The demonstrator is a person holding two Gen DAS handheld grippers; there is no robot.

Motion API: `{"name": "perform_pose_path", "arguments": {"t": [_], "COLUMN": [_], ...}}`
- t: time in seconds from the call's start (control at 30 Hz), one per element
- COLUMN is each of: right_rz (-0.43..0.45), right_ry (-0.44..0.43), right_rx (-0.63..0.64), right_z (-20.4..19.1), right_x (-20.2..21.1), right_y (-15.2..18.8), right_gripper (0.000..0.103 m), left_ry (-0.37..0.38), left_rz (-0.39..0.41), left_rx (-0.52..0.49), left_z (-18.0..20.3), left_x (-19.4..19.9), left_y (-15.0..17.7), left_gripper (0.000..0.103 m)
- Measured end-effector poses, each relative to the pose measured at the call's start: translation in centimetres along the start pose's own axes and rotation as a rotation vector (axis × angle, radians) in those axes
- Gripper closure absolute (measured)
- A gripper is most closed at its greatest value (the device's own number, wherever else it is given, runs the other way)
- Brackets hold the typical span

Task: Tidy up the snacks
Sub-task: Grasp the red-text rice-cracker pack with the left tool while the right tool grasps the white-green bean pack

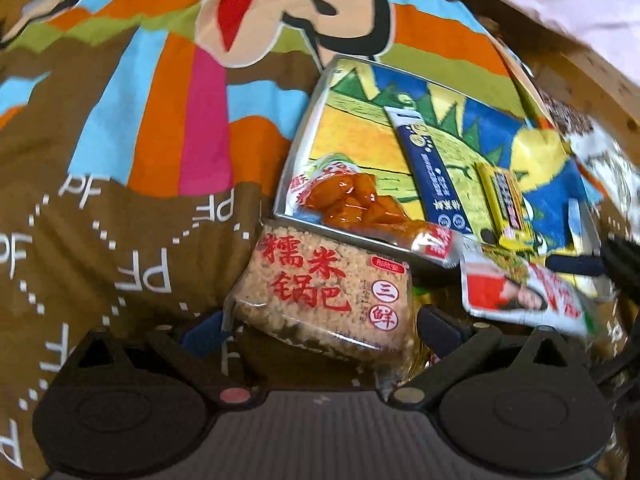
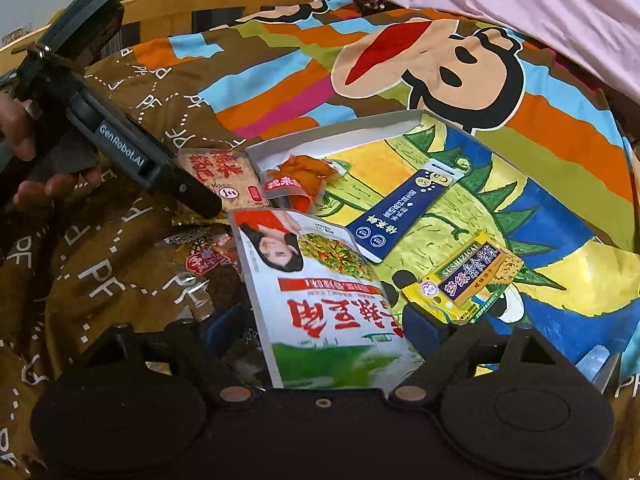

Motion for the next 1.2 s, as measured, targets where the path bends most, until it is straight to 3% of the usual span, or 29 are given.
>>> {"name": "perform_pose_path", "arguments": {"t": [0.2, 0.27, 0.43, 0.57, 0.67, 1.0, 1.1, 1.2], "right_rz": [0.008, 0.009, 0.008, 0.012, -0.002, -0.016, -0.025, -0.037], "right_ry": [-0.012, -0.022, -0.029, -0.063, -0.068, -0.045, -0.038, -0.02], "right_rx": [-0.04, -0.029, -0.037, -0.129, -0.182, -0.091, -0.124, -0.168], "right_z": [0.5, 0.3, 0.1, 1.0, 1.5, -0.2, 0.2, 1.0], "right_x": [0.3, 0.3, 0.4, 0.6, 0.3, -0.5, -0.7, -0.8], "right_y": [0.0, 0.2, 0.1, -0.3, -0.4, -0.3, -0.3, -0.4], "right_gripper": [0.02, 0.014, 0.011, 0.003, 0.003, 0.005, 0.012, 0.027], "left_ry": [-0.036, -0.055, -0.095, -0.124, -0.112, 0.016, 0.03, 0.027], "left_rz": [-0.033, -0.024, -0.013, -0.016, -0.03, -0.083, -0.087, -0.082], "left_rx": [-0.058, -0.102, -0.199, -0.313, -0.358, -0.216, -0.199, -0.203], "left_z": [-0.3, 0.0, 0.9, 1.8, 2.2, 0.5, 0.4, 0.4], "left_x": [0.7, 1.3, 1.1, 0.6, 0.1, -1.1, -1.5, -1.7], "left_y": [0.3, 0.4, 0.2, 0.0, 0.0, -0.4, -0.3, -0.3], "left_gripper": [0.001, 0.001, 0.001, 0.001, 0.001, 0.001, 0.001, 0.0]}}
Point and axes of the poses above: each gripper's, at about its wrist camera, not at the fingertips, and x roughly against the way its jaws point, z to its right, y to its underside, the point moved 8 cm from there along -x, roughly the way its jaws point, and after that the axes turned 12 degrees about y, right-handed, at the moved point
